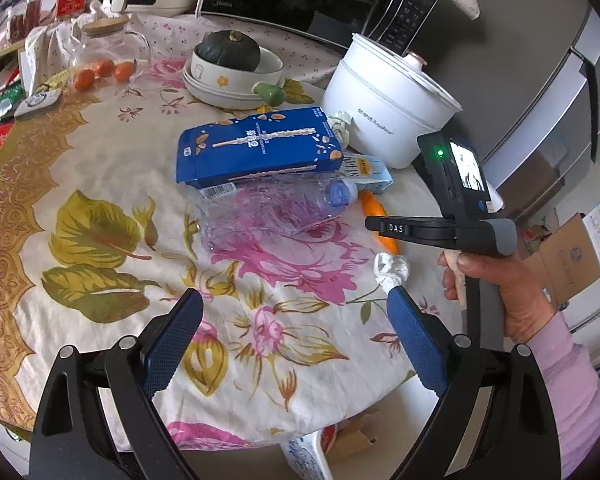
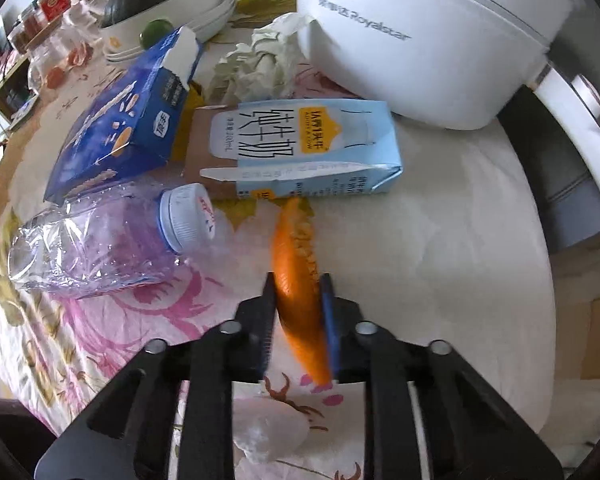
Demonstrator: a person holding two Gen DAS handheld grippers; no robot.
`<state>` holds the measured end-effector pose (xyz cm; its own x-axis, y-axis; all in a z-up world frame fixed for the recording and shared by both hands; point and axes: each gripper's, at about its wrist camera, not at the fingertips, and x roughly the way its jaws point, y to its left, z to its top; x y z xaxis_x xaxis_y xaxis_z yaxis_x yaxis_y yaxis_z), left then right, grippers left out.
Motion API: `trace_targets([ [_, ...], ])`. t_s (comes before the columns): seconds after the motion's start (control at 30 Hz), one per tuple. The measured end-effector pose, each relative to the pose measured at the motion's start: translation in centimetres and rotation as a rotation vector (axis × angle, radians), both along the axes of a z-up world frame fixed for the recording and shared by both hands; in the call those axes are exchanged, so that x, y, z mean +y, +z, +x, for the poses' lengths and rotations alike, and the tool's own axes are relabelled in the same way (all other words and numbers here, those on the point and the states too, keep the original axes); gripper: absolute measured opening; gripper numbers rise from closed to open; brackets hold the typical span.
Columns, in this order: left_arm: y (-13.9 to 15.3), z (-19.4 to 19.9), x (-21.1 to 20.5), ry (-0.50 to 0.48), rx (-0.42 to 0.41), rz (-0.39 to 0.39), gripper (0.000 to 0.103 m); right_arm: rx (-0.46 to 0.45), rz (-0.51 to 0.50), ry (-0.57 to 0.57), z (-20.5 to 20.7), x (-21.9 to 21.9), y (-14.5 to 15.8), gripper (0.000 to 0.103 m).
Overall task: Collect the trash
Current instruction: 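Grasp the orange peel with the right gripper and lift it, then grasp the crumpled white tissue with the left gripper while the right gripper holds the peel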
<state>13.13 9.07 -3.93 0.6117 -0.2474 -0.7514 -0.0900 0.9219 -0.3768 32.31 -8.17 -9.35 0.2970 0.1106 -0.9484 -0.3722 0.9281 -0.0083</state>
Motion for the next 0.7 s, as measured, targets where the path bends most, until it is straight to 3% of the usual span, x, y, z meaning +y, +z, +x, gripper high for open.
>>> trace_targets([
  [0.13, 0.2, 0.1, -0.4, 0.001, -0.012, 0.007, 0.090, -0.044, -0.005, -0.034, -1.1, -0.9, 0.7, 0.011],
  [0.33, 1.0, 1.4, -1.8, -0.012, -0.036, -0.018, 0.090, -0.150, 0.101, -0.142, -2.9, -3.9, 4.6, 0.011],
  [0.53, 1.1, 4.0, -5.6, -0.052, -0.054, -0.041, 0.085, -0.265, 0.228, -0.305, -8.2, -9.6, 8.7, 0.011],
  [0.7, -0.9, 7.1, -10.0, -0.107, 0.001, -0.027, 0.081, -0.352, 0.279, -0.393, -12.8, -13.3, 10.7, 0.011],
])
